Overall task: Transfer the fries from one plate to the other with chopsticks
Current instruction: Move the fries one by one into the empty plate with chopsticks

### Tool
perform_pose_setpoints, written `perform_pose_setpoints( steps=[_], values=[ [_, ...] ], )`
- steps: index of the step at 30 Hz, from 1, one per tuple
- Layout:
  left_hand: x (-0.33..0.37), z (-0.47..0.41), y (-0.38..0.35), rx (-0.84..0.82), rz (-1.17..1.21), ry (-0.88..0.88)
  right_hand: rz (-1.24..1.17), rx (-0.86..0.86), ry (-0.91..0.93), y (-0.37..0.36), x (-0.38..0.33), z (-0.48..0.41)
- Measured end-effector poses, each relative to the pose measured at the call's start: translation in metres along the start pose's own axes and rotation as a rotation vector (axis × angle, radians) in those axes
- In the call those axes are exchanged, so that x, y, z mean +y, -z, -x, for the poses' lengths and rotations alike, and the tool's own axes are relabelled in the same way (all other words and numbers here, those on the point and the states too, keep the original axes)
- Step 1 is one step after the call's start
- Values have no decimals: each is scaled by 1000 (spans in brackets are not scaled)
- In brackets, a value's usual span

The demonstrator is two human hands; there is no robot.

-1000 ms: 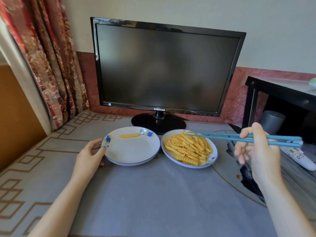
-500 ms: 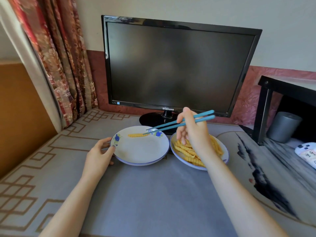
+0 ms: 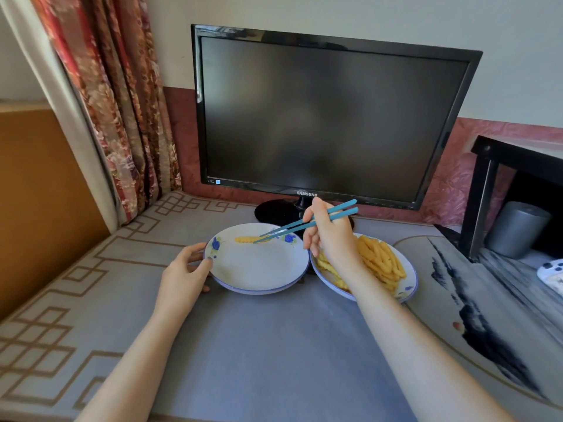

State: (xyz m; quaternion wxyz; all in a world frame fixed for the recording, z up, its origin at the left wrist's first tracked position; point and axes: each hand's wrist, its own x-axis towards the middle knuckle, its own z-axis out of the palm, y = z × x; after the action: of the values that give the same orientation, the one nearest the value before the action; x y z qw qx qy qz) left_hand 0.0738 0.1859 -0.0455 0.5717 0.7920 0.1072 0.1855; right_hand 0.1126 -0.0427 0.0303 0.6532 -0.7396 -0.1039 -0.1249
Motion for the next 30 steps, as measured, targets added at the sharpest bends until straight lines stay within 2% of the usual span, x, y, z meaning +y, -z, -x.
perform_pose_setpoints(
  steps=[14,21,30],
  values=[
    [0,0,0,-2,-5,6,-113,167,-4,27,-20,30],
    [0,-1,-1,0,-12,10,-116,409,78,91,-44,59],
    [1,2,0,-9,3,5,-36,594,65,155,-36,97]
  ],
)
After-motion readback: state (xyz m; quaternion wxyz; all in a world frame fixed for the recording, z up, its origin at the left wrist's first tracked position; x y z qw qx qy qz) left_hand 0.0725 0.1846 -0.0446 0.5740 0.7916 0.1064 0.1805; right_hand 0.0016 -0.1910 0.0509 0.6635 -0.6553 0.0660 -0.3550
